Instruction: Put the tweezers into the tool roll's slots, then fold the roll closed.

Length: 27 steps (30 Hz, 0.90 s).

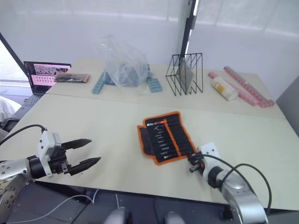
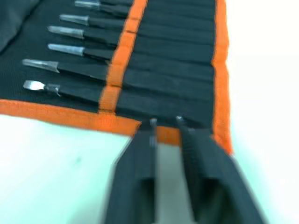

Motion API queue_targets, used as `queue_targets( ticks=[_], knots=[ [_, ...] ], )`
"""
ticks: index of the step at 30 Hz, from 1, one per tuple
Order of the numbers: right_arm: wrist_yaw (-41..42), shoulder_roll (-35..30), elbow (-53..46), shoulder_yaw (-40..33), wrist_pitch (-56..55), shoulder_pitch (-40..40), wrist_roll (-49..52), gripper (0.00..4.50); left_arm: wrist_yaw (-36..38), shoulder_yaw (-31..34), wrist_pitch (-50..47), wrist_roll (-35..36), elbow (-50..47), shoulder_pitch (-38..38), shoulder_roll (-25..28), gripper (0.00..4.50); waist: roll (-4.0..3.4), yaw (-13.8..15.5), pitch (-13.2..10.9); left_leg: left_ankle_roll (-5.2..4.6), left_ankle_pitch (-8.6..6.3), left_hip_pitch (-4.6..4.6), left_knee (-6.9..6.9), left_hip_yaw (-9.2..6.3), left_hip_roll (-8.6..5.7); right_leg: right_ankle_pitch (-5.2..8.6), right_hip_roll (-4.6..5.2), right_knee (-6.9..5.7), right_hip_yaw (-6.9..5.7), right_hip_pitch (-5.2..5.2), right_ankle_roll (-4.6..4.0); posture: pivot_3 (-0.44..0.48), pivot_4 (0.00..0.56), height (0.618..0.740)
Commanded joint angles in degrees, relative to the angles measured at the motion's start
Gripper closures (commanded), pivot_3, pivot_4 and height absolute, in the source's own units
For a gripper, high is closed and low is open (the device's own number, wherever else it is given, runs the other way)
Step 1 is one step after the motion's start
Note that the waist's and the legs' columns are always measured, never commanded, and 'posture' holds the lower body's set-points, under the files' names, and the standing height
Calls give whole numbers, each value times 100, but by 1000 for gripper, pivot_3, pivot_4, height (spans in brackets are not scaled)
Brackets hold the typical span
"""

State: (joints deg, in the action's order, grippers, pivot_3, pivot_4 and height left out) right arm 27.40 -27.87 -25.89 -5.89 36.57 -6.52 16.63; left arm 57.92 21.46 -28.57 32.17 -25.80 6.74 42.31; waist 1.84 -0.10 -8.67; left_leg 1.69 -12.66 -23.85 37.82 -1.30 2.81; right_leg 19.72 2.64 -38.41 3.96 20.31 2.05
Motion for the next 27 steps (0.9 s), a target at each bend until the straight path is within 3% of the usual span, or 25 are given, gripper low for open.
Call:
queue_targets(
  ticks=[1,7,8,14,20,24,27],
  knots=[
    [261,-71,-277,-536,-316,-154,366,2249,37,174,74,189,-216,36,147,0,-24,-18,-20,0,0,-1,0,1,0,0,-2,-1,0,1,0,0,150,689],
    [1093,-490,-206,-1339,-759,-316,952,183,231,374,189,249,15,159,361,0,-62,-88,-66,0,0,-5,0,5,0,0,-9,-11,4,13,0,0,150,689],
    [1202,-560,-168,-1348,-800,-292,1005,31,228,392,191,267,42,141,381,0,-63,-94,-66,0,0,-5,-1,6,1,0,-9,-12,4,15,-1,0,150,689],
    [1412,-665,-377,-967,-808,-25,1109,31,159,338,219,291,55,97,368,0,-61,-92,-67,0,0,-3,-1,8,1,0,-9,-14,5,16,-1,0,150,689],
    [554,-174,-1361,1100,-342,854,298,31,48,168,257,219,-42,89,315,0,-59,-129,-69,0,1,-8,-1,8,4,0,-11,-34,6,36,-1,0,150,689],
    [88,138,-1272,2367,-474,1243,-652,31,-12,37,229,228,-84,20,350,0,-54,-84,-68,15,11,-54,2,4,-2,-1,-8,-62,7,95,-2,0,150,689],
    [-233,387,-991,2883,-543,1409,-1176,31,-28,-33,203,256,-102,-30,388,0,-47,-61,-69,16,11,-54,4,-3,-10,-2,-4,-78,4,98,-5,0,150,689]
  ],
)
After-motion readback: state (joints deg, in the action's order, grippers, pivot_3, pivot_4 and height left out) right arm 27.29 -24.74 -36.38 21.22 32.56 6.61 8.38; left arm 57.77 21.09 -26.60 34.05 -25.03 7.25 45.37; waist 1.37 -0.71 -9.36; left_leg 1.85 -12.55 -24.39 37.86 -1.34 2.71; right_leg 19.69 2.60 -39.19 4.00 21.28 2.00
